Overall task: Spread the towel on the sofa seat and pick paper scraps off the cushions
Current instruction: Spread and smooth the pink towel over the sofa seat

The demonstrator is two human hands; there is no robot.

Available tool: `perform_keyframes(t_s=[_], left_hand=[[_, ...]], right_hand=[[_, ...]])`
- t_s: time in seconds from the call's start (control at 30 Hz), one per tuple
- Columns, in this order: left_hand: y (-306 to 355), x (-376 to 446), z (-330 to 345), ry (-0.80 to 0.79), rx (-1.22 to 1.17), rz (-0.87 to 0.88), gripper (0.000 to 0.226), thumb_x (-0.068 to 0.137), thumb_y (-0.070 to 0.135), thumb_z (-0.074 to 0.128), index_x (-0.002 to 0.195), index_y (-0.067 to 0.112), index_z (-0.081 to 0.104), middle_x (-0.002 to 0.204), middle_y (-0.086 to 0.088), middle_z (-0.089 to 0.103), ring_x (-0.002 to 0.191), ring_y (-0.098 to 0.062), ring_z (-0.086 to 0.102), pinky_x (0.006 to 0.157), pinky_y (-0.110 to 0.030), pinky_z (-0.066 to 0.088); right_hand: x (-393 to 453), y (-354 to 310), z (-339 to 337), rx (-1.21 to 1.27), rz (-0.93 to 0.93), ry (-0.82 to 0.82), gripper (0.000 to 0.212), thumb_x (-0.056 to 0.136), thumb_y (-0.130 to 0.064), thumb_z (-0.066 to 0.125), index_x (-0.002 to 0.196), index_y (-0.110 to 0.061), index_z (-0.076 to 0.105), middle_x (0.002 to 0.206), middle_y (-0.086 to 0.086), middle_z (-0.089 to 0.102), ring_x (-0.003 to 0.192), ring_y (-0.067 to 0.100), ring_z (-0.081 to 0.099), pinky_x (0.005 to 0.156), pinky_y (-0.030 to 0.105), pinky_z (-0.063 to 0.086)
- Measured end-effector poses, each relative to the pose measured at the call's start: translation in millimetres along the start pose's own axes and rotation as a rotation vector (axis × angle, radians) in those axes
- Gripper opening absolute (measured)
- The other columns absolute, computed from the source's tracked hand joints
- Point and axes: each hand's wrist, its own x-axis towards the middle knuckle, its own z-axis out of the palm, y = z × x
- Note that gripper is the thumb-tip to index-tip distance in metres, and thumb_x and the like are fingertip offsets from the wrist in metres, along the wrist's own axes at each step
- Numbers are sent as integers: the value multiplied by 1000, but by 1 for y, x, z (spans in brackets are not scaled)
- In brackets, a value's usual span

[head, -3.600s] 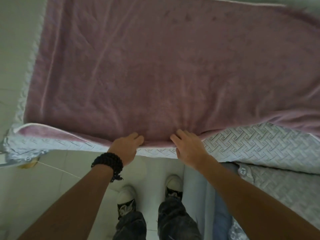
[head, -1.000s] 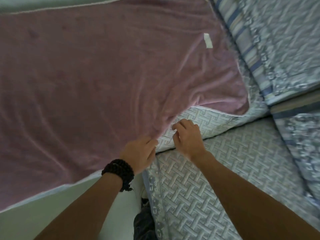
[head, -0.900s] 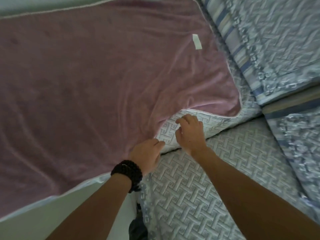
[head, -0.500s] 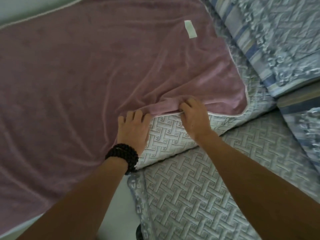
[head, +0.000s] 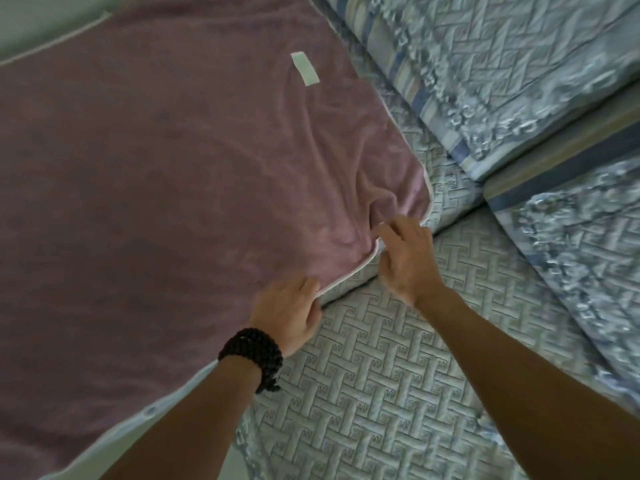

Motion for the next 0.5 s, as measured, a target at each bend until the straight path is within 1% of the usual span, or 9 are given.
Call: perform_keyframes(t_s=[0.03,0.1,0.17,0.23,0.27,0.33,0.37,0.43,0.5], left_hand=[[5,8,-2,52,11,22,9,83,23,59,84,17,53,71,6,49,56,-13,42,51,-26,34],[22,34,-3,131,18,87,16,81,26,64,90,17,55,78,4,55,66,-15,50,59,-28,42],[38,61,-3,151,18,127,22,81,29,64,98,18,56,88,3,58,79,-17,54,70,-31,47],[57,88,0,119,52,118,35,80,37,63,110,20,54,97,2,58,88,-20,55,77,-36,48],[64,105,1,87,110,94,47,78,43,64,118,21,51,102,1,57,92,-21,55,78,-39,48],[68,124,8,26,195,8,69,74,56,65,130,22,42,114,-2,54,98,-25,55,79,-42,47],[68,132,13,1,217,-25,72,74,58,65,132,22,40,118,-3,53,100,-26,55,79,-43,46],[67,145,20,-8,242,-58,60,79,50,63,127,20,45,117,-3,55,97,-28,57,78,-43,46],[66,154,21,20,224,-37,40,80,34,63,116,18,53,104,-5,61,85,-28,62,70,-39,49]], right_hand=[[3,4,-2,-24,110,5,43,68,10,62,106,-11,64,105,11,57,99,28,54,82,42,43],[10,20,-7,-113,290,-69,50,75,-1,65,120,-18,54,121,11,50,111,29,48,92,43,40],[22,32,-7,-201,334,-144,59,77,-10,69,128,-26,45,131,12,43,116,30,46,95,45,41],[32,45,-6,-221,331,-186,62,79,-10,69,130,-30,42,133,12,39,112,31,51,90,45,46],[39,52,-6,-209,332,-197,59,81,-10,67,130,-31,42,133,11,38,109,31,53,85,44,49],[44,57,0,-158,321,-208,44,87,-13,62,126,-29,48,131,9,43,102,31,58,78,41,52],[45,60,1,-121,310,-196,34,90,-13,60,121,-25,53,127,9,48,98,32,61,76,39,51],[51,69,1,-79,270,-188,21,91,-11,57,110,-18,63,116,9,58,93,33,64,72,35,47],[54,80,-3,-56,233,-224,18,90,-9,55,104,-11,65,108,12,63,94,34,64,74,36,49]])
